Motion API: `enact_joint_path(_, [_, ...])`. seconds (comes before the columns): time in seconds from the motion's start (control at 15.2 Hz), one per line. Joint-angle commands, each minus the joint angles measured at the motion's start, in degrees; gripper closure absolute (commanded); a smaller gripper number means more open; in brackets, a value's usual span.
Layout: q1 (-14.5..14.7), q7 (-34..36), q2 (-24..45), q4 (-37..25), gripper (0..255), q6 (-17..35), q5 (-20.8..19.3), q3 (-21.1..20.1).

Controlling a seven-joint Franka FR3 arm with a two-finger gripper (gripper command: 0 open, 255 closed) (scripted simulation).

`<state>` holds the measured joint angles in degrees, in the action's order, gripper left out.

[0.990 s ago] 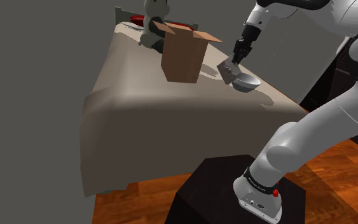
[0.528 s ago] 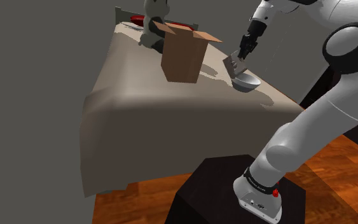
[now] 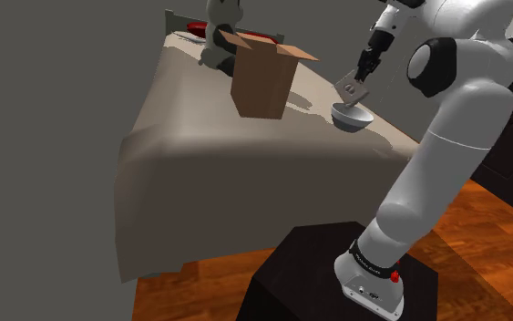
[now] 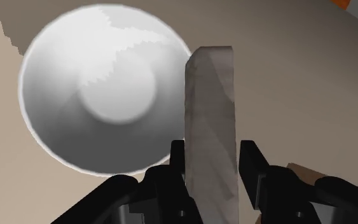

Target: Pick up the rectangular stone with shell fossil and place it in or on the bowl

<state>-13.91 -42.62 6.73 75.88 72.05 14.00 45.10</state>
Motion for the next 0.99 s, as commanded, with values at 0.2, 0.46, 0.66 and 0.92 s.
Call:
enact_joint_path(0.2, [-14.42,-8.93,16.6,-20.24,255,-9.13,11.64,1.88])
enact_joint_path(0.46, [-12.51,-9.38,15.0,-15.34,255,-5.71,10.0,1.98])
enact_joint_path(0.66, [-10.2,-9.52,13.12,-10.19,255,-2.21,8.39,2.31])
enact_joint_path(0.92, [-7.9,-9.6,11.14,-4.34,255,2.02,6.75,2.52])
